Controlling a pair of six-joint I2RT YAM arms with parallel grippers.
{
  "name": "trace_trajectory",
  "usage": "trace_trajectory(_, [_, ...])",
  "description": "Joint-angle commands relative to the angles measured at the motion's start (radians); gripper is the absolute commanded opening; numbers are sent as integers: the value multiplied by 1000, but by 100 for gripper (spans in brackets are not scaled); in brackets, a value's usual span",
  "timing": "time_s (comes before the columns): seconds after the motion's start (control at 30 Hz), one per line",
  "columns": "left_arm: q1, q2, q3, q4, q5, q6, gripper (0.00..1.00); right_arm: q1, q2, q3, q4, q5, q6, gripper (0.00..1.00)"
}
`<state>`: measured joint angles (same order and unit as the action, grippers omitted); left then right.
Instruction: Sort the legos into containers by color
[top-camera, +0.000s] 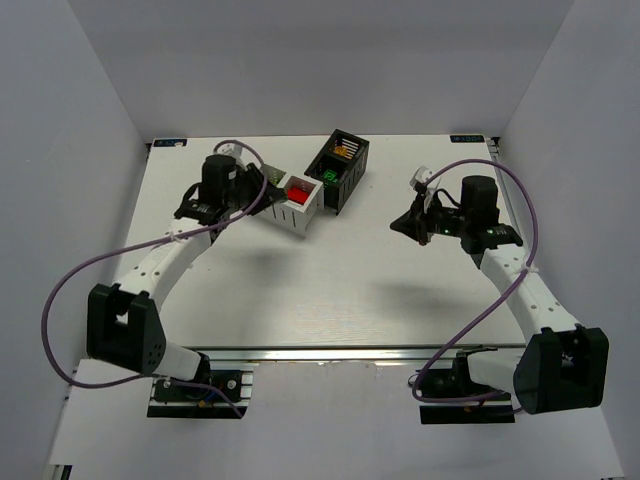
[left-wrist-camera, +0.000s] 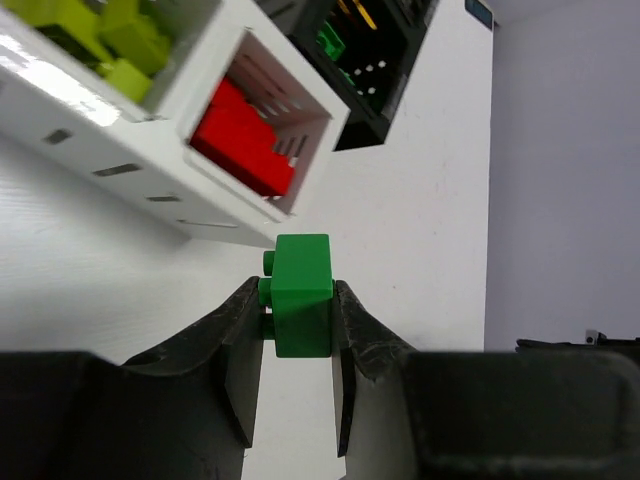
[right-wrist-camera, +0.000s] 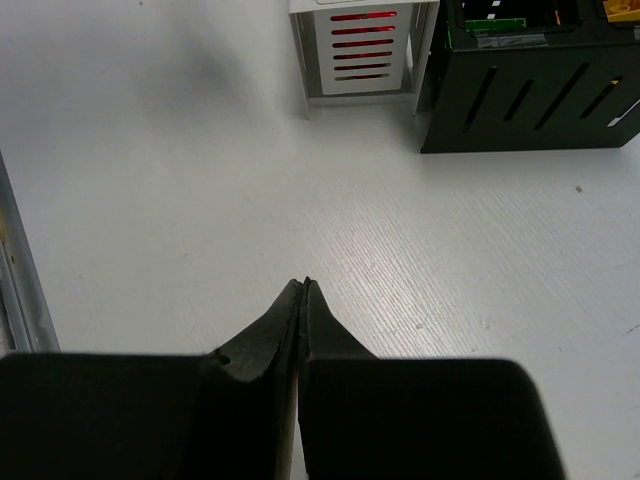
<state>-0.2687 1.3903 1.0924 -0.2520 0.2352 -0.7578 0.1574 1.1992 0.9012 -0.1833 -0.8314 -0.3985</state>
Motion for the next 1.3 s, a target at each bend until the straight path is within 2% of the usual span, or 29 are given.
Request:
trace_trajectory(0.0, [-39, 65, 84, 66, 49, -9, 0, -5, -32, 2, 8, -23, 6, 0])
trace_trajectory(0.23, [-118, 272, 344, 34, 49, 28, 0, -22, -61, -33, 24, -15, 20, 0])
trace_trajectory(0.5, [-152, 462, 529, -12, 13, 45, 1, -42, -87, -64, 38, -25, 38, 0])
trace_trajectory(0.7, [-161, 579, 664, -64, -20, 52, 7, -48, -93, -73, 33, -29, 40, 0])
trace_trajectory(0.83, [-164, 644, 750, -101, -48, 61, 16, -53, -101, -81, 22, -29, 35, 0])
trace_trajectory(0.9, [-164, 668, 790, -116, -65, 63, 26, -56, -108, -87, 19, -32, 36, 0])
trace_trajectory(1.07, [-167, 733, 860, -154, -85, 67, 43, -67, -116, -93, 12, -34, 33, 0])
trace_trajectory(1.27, [-168, 768, 923, -181, -88, 77, 53, -71, -110, -85, 7, -35, 32, 0])
